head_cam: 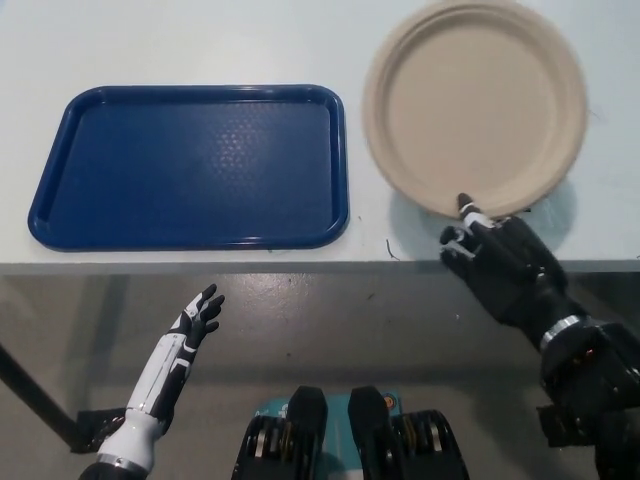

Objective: Use the right hand to pick up a plate from a leveled surface and place it into a tray on the left side

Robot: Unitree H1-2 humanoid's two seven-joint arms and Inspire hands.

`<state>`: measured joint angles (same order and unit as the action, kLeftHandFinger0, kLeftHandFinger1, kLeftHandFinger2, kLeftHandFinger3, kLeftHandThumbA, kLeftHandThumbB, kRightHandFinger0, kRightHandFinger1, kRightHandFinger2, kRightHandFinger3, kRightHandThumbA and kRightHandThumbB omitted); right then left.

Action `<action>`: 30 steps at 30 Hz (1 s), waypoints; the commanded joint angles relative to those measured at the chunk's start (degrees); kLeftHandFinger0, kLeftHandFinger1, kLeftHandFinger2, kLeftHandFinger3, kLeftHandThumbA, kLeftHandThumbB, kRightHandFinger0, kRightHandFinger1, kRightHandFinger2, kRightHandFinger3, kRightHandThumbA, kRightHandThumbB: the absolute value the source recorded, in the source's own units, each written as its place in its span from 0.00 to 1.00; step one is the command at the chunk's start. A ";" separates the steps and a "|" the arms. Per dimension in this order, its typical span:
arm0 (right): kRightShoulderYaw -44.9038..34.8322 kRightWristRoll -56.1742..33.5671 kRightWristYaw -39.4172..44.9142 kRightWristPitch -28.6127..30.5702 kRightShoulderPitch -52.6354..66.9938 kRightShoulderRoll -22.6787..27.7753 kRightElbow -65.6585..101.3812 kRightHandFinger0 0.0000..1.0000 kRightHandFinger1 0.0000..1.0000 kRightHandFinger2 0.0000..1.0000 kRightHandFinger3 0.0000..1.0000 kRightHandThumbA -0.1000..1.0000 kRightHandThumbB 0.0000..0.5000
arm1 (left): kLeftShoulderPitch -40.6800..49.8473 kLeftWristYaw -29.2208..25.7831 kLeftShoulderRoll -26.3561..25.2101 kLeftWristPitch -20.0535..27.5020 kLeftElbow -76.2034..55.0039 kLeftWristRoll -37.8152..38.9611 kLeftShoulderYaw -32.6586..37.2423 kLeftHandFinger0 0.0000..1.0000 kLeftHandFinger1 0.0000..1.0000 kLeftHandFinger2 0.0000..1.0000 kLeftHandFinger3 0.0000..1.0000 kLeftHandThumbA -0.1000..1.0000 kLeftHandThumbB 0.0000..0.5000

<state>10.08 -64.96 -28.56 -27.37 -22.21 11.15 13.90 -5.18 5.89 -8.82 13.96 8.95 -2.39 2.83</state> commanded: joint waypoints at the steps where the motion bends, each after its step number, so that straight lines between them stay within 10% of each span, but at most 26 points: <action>1: 3.88 -5.73 -2.50 0.44 -4.87 1.73 1.48 0.00 0.26 0.55 0.75 0.17 0.00 | -1.35 1.45 -1.00 1.66 -0.86 1.06 -0.02 1.00 1.00 1.00 1.00 1.00 1.00; 15: 17.27 -2.44 3.39 0.44 -23.24 -1.05 -21.24 0.00 0.18 0.52 0.72 0.19 0.00 | -2.01 2.43 -1.13 0.91 -1.33 0.92 0.09 1.00 1.00 1.00 1.00 1.00 1.00; 30: 6.88 13.67 16.83 2.38 -46.12 -15.18 -64.36 0.00 0.14 0.56 0.84 0.14 0.00 | -3.77 3.69 -1.31 -1.48 -1.87 -0.22 0.85 1.00 1.00 1.00 1.00 1.00 1.00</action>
<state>20.29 -58.06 -18.98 -27.23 -60.85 -1.67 -44.22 -7.09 8.52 -9.03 13.30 8.93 -2.41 3.20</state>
